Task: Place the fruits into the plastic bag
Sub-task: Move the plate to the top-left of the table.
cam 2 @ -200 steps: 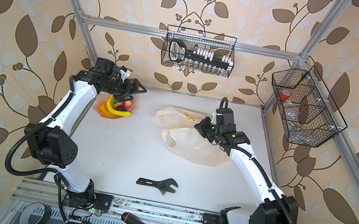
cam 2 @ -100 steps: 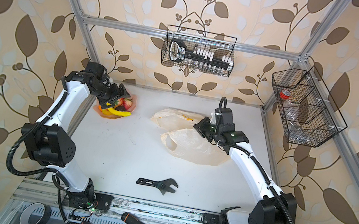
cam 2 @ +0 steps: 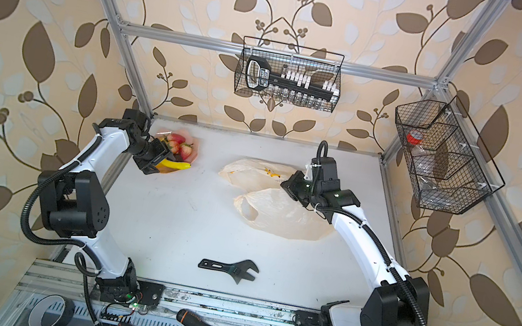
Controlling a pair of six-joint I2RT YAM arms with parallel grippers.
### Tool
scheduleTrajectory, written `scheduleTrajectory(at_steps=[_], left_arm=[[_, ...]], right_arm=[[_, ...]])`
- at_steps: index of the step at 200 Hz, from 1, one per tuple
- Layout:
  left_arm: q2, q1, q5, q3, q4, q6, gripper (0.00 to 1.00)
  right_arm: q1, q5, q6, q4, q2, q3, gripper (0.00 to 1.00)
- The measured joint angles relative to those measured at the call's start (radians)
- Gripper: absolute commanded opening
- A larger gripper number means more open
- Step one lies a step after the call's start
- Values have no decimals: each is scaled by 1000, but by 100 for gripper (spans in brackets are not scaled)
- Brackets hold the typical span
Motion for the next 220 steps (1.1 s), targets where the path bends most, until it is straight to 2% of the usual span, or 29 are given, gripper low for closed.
scheduleTrajectory(at_steps=[121,220], left_arm=[[202,1,-56,16,140,-144,66],[237,1,-47,53,207,-214,67]], right_arm=[[6,0,-5,0,2,0,0],[26,1,-12,0,2,2,0]])
